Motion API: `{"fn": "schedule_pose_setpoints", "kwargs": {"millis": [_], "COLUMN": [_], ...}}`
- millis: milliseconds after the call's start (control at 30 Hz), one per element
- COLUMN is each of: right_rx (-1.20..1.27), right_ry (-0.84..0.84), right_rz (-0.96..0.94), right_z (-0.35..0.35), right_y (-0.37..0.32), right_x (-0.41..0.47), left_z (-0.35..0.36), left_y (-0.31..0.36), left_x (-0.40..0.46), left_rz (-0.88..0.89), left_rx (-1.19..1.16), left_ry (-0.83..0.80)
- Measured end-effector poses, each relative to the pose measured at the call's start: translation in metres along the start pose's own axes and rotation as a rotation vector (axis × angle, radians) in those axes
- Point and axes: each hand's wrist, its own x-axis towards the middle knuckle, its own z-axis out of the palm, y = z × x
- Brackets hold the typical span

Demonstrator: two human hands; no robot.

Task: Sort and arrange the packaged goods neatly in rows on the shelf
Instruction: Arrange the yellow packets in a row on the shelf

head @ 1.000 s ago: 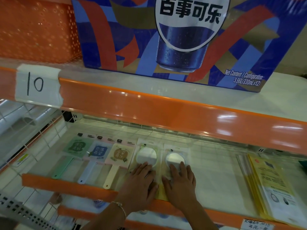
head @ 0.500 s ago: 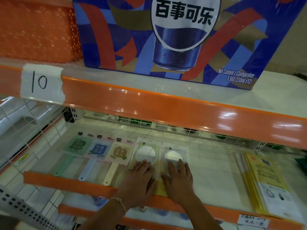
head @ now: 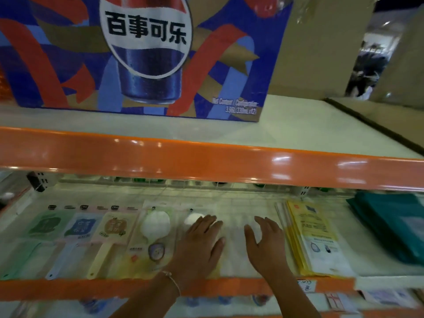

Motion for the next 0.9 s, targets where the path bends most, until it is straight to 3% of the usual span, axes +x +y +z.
{"fn": "schedule_pose_setpoints", "kwargs": {"millis": [200, 333, 600, 900], "right_rx": [-0.155, -0.227, -0.224, 0.201], "right_ry": [0.072, 0.034, -0.104, -0.097], "right_rz": [0.337, 0.47, 0.493, 0.51], "right_z": [-0.069, -0.095, -0.112, -0.129], "right_y": [0.081, 0.123, 0.15, 0.171], "right_x": [0.014, 0.017, 0.03, 0.041], "left_z": [0.039, 0.065, 0.094, 0.104], "left_y": [0.073, 0.108, 0.16, 0.165], "left_x": [0.035, 0.053, 0.068, 0.066], "left_rz": [0.019, 0.024, 0.027, 0.005], "left_rx": [-0.047, -0.082, -0.1, -0.123], "left_ry": [-0.127, -0.232, -0.256, -0.199]}}
